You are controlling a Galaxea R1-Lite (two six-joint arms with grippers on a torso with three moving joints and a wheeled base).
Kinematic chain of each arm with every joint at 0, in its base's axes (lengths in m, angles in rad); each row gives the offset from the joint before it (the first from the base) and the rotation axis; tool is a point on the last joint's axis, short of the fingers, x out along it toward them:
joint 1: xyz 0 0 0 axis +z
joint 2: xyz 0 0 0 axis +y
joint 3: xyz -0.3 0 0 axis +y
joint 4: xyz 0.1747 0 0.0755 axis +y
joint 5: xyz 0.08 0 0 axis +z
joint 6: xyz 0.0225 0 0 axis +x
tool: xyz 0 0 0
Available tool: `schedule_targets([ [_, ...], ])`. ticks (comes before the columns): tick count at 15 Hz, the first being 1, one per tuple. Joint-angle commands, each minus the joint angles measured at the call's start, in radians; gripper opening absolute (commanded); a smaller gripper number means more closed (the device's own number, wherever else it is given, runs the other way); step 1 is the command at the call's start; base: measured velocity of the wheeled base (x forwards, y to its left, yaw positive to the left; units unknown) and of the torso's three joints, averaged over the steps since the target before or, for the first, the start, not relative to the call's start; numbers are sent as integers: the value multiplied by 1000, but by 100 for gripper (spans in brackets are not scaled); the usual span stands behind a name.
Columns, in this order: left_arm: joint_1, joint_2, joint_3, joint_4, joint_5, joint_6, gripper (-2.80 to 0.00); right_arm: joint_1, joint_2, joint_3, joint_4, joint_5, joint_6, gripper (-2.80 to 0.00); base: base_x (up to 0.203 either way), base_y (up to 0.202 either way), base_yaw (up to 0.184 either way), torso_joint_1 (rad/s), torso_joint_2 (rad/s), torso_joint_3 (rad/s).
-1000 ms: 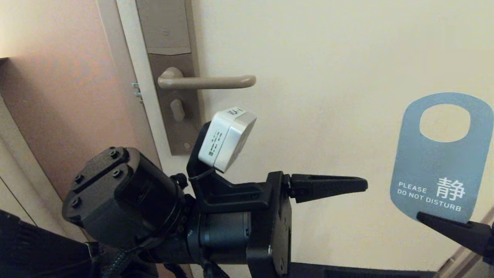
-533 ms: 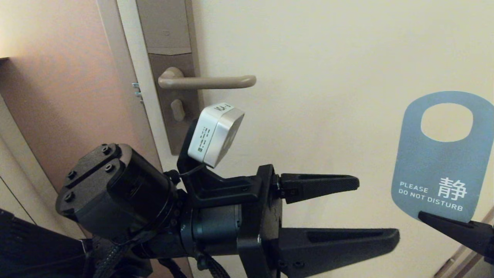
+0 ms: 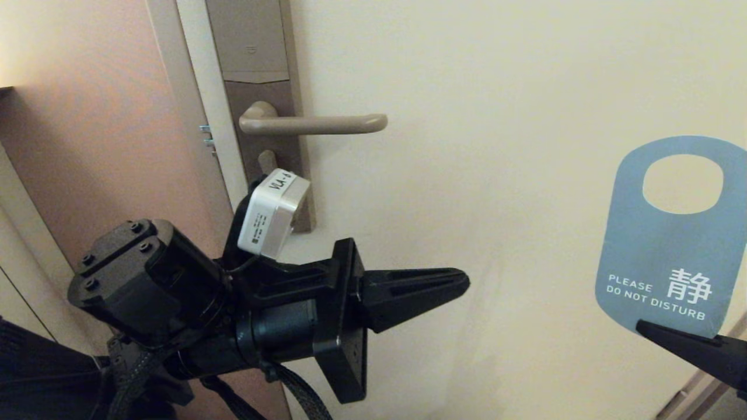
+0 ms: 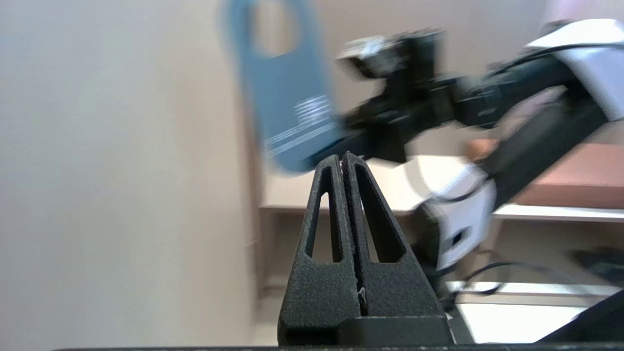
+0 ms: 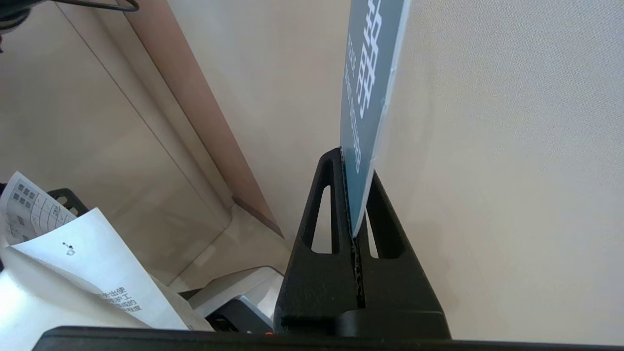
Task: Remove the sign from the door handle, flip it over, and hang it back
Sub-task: Hang the sign back with the other side facing out
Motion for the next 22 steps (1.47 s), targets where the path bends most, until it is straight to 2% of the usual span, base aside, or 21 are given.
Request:
schedule_targets([
  [1,64,-40,28,25,1,24,-280,0,-18,5,-2,4,1,-280,0,0,0,0,0,0],
  [4,173,-119,79,165,41,151,-280,0,-48,30,-2,3,-1,-280,0,0,0,0,0,0],
  [6,220,-175,130,247,95,233,-280,0,-64,40,-1,2,1,-280,0,0,0,0,0,0],
  [9,282,-249,177,326,167,276,-280,0,-66,40,-2,1,1,-280,0,0,0,0,0,0],
  [12,314,-315,220,374,193,316,-280,0,-66,39,-2,1,1,-280,0,0,0,0,0,0],
  [13,338,-326,231,390,205,331,-280,0,-66,38,-2,1,1,-280,0,0,0,0,0,0],
  [16,406,-362,247,451,294,391,-280,0,-69,37,-2,-2,1,-280,0,0,0,0,0,0],
  [19,488,-399,275,468,334,415,-280,0,-73,32,-2,-2,-1,-280,0,0,0,0,0,0],
  [22,555,-472,316,515,389,470,-280,0,-82,31,-2,-4,-3,-280,0,0,0,0,0,0],
])
